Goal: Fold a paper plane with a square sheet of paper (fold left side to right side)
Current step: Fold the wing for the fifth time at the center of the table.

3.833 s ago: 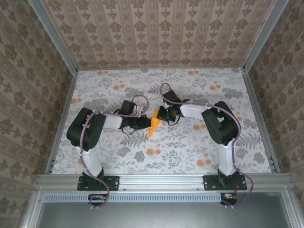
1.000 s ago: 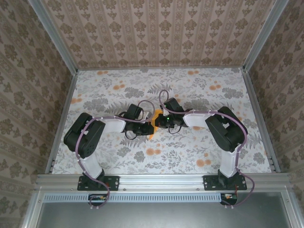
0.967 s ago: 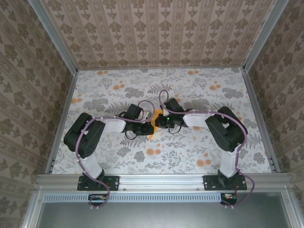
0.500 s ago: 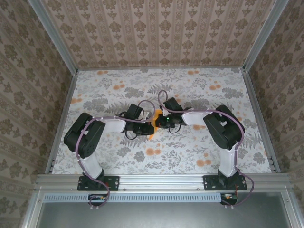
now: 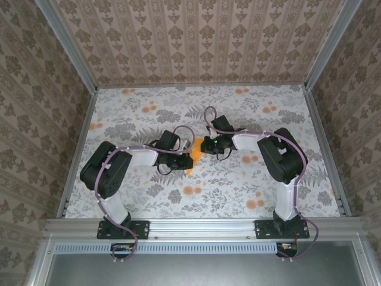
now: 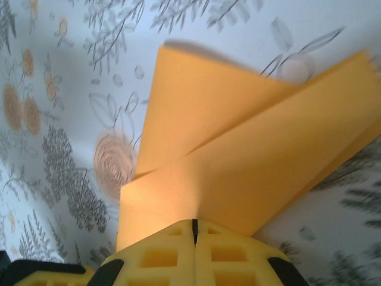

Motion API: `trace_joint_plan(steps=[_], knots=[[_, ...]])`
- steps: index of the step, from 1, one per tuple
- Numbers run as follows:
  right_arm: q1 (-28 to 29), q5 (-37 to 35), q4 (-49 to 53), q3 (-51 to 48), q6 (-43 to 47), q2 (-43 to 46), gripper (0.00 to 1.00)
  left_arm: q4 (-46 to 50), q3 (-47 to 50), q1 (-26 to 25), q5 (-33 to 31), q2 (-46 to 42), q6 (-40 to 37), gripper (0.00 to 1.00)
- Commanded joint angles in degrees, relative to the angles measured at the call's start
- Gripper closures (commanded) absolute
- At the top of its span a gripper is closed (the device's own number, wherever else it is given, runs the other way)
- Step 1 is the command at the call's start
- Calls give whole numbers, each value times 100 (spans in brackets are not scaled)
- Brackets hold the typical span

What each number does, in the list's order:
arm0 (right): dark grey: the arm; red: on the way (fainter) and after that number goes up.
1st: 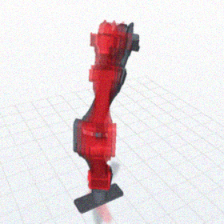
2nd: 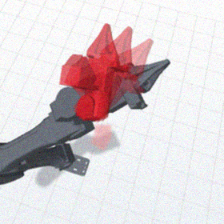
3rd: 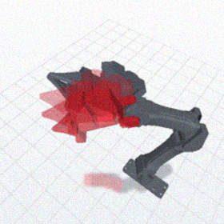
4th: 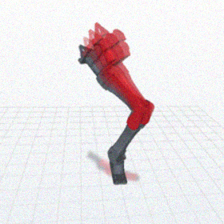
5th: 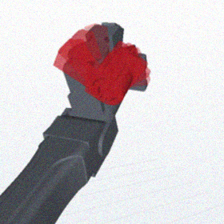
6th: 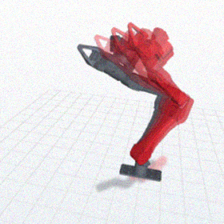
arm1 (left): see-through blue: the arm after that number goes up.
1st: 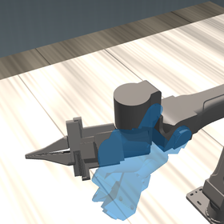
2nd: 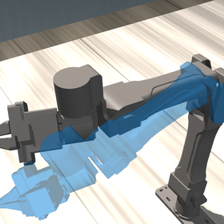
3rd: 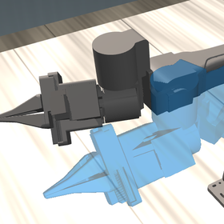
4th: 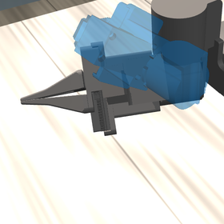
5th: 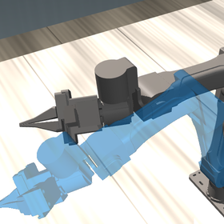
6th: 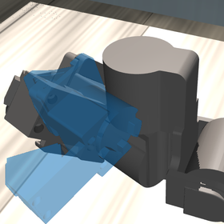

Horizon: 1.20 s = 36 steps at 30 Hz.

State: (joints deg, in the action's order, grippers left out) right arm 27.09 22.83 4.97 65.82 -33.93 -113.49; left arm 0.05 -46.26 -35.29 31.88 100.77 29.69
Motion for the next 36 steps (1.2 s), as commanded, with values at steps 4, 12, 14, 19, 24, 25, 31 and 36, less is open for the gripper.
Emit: trace_joint_plan(steps=[4, 12, 14, 19, 24, 25, 31, 36], knots=[[-434, -380, 311, 303, 263, -309, 100, 724, 111, -66, -314, 241, -192, 93], [-772, -341, 466, 596, 367, -482, 100, 704, 131, -63, -314, 224, -183, 93], [-851, -317, 470, 658, 378, -532, 100, 706, 134, -66, -314, 228, -174, 93], [-1059, -244, 512, 889, 383, -702, 100, 688, 135, -75, -314, 216, -165, 93], [-1203, -176, 519, 1028, 430, -648, 100, 643, 119, -92, -314, 173, -150, 93], [-1215, -172, 505, 1018, 429, -540, 100, 644, 105, -101, -318, 162, -148, 93], [-1170, -152, 549, 728, 482, 366, 100, 638, 11, -154, -346, 129, -130, 92], [-680, 167, 171, -18, 75, 1034, 100, 619, -15, -176, -379, 118, -111, 92]])
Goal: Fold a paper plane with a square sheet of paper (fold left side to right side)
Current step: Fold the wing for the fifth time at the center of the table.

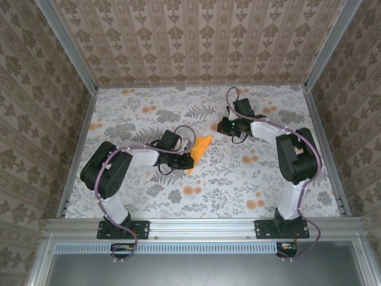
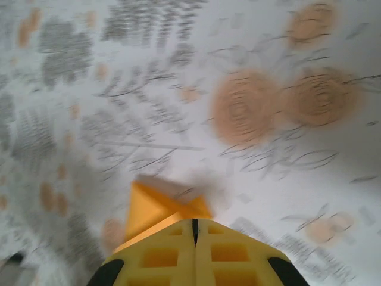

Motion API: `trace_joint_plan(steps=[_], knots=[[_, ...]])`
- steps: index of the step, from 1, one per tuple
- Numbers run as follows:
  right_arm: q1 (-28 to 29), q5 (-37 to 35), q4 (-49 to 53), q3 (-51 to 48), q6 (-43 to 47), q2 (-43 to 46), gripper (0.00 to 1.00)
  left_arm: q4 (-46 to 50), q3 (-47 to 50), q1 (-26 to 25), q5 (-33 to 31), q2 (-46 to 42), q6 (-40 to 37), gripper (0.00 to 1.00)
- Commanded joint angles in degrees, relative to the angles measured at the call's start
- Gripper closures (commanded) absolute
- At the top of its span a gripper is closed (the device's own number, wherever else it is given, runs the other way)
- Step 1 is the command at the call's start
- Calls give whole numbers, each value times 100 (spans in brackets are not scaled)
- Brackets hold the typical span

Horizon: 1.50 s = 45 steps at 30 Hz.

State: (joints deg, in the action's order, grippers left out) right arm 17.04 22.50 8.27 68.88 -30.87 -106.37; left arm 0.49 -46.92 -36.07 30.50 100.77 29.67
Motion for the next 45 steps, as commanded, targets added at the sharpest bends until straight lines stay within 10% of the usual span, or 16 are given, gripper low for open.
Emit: trace_joint_plan(steps=[1, 10, 31, 45], knots=[[456, 272, -376, -517, -433, 369, 100, 575, 35, -100, -242, 119, -101, 92], [1303, 361, -966, -612, -1234, -344, 100, 641, -30, -119, -255, 50, -116, 91], [1311, -147, 239, -233, -907, -964, 100, 382, 142, -15, 1075, -701, 400, 85], [1342, -180, 385, -173, -833, -965, 100, 110, 423, 49, 869, -304, 449, 86]])
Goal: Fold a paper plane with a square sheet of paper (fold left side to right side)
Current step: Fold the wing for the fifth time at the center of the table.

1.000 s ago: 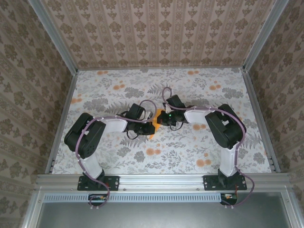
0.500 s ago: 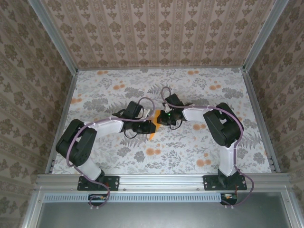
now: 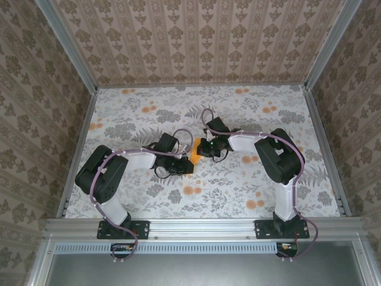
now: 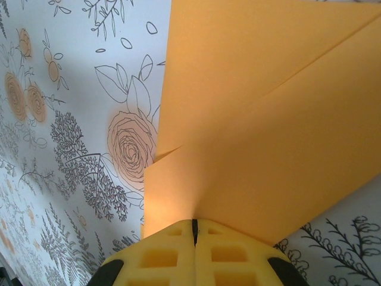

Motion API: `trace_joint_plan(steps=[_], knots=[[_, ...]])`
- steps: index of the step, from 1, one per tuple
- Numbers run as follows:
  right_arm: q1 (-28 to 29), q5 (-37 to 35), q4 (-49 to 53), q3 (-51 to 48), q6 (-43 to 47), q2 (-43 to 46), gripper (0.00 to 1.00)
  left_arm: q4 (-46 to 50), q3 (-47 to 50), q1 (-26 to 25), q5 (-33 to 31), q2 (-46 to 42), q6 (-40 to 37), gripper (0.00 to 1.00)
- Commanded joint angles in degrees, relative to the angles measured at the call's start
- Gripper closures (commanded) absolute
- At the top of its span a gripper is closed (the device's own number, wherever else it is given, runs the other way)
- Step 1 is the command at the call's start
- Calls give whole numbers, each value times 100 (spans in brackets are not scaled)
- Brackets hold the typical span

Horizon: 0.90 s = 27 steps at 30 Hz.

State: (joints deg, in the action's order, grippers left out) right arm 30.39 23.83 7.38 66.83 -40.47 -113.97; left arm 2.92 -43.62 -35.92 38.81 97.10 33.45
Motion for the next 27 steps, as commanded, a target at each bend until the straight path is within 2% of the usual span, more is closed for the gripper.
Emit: trace_joint_plan(steps=[1, 13, 21, 27], knots=[[11, -324, 484, 32, 123, -194, 100, -151, 108, 41, 28, 84, 77, 86], [19, -404, 651, 101, 188, -192, 100, -434, 349, 76, 4, 166, 196, 86], [11, -509, 835, 195, 241, -247, 100, -356, 677, 103, 19, -234, 273, 88], [9, -497, 831, 208, 232, -234, 100, -381, 614, 214, 286, -600, 346, 90]])
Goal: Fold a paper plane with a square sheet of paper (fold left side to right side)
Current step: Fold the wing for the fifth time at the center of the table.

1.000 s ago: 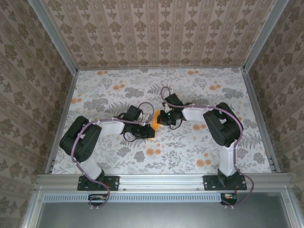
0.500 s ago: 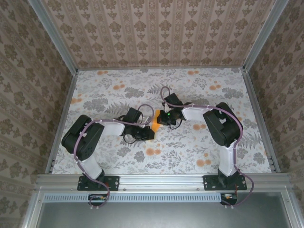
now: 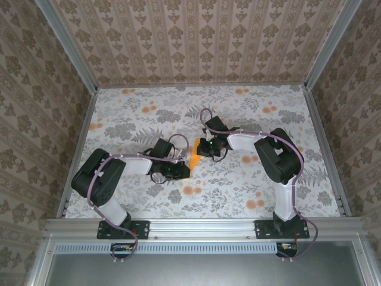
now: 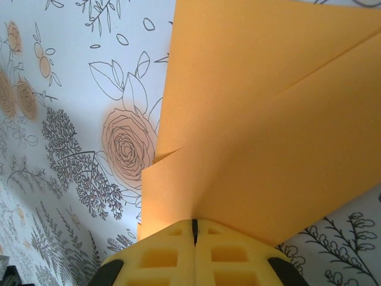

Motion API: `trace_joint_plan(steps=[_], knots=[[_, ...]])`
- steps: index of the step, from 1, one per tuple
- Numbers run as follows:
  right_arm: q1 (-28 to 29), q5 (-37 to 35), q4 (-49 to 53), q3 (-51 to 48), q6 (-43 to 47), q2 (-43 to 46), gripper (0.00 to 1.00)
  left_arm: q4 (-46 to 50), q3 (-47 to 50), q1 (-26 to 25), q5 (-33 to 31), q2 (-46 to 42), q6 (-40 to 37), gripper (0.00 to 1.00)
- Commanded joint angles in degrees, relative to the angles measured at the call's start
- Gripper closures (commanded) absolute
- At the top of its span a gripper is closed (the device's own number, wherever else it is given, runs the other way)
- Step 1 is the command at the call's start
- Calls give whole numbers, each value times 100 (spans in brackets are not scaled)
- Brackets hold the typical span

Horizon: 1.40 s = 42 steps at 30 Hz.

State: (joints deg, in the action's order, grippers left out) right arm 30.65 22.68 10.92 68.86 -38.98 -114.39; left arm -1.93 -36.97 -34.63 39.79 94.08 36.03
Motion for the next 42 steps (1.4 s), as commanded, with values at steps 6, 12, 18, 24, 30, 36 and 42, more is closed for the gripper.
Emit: trace_joint_plan(steps=[6, 12, 18, 24, 30, 36, 42], knots=[[-10, -378, 485, 13, 75, -207, 100, 170, -401, 229, 266, -340, 28, 89], [-8, -361, 494, 30, 72, -240, 100, 127, -669, 213, 350, 162, -115, 88], [-7, -358, 502, 44, 65, -255, 100, 150, -772, 143, 290, 567, -224, 88], [-7, -386, 592, 79, 99, -243, 100, 504, -702, 40, -20, 699, -388, 88], [-13, -428, 667, 108, 136, -233, 100, 751, -472, -61, -128, 560, -468, 89], [-12, -445, 697, 118, 145, -233, 100, 774, -89, -61, -138, 271, -382, 90], [-19, -427, 646, 136, 180, -230, 100, 773, 205, -61, -74, -38, -322, 91]])
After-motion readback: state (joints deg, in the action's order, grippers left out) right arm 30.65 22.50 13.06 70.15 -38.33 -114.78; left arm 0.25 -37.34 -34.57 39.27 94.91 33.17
